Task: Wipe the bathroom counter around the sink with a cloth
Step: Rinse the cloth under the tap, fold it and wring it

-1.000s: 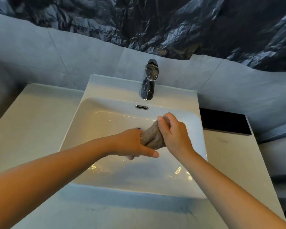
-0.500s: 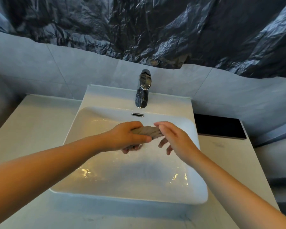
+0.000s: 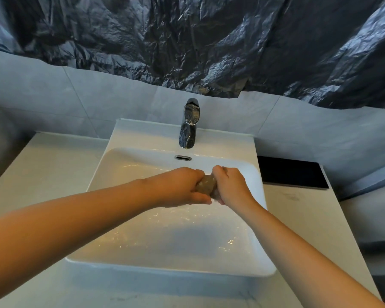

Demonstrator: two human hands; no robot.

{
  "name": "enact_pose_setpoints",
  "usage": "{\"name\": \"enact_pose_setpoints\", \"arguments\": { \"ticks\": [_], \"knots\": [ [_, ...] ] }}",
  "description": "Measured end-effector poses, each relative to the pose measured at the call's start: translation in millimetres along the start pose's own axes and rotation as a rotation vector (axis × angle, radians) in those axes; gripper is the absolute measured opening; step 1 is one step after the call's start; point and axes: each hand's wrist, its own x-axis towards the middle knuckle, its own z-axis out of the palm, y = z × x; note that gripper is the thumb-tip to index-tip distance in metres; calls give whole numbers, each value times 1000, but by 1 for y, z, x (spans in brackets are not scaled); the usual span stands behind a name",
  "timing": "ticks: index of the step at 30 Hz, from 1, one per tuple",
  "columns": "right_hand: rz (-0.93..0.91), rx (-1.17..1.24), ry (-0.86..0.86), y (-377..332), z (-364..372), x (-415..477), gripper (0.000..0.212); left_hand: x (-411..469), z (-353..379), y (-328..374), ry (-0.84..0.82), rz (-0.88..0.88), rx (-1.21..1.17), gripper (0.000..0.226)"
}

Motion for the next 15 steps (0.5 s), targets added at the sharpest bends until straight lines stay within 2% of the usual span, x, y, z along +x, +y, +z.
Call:
{"name": "enact_pose_setpoints", "arguments": {
  "ticks": [4,6,8,10,12,13,15],
  "knots": [
    [317,56,-361,-6,-14,3,33,2,1,-6,24,127,324,35],
    [430,73,-513,-8,-22,4,36,4,5,-9,55,169,342,37],
    [467,97,-532,-9,-26,6,38,6,8,-12,123,196,299,36],
    [315,109,-397,-8,-28,5,43,7,7,-14,193,168,161,35],
    [42,64,-207,-4,-29,-2,45,6,2,-15,208,62,-137,34],
    [-82,42,-113,0,-29,-9,48,5,-1,-16,164,-8,-338,35],
    [-376,-45,55,12,-28,-20,52,2,-5,-20,-47,-104,-819,37]
  ]
}}
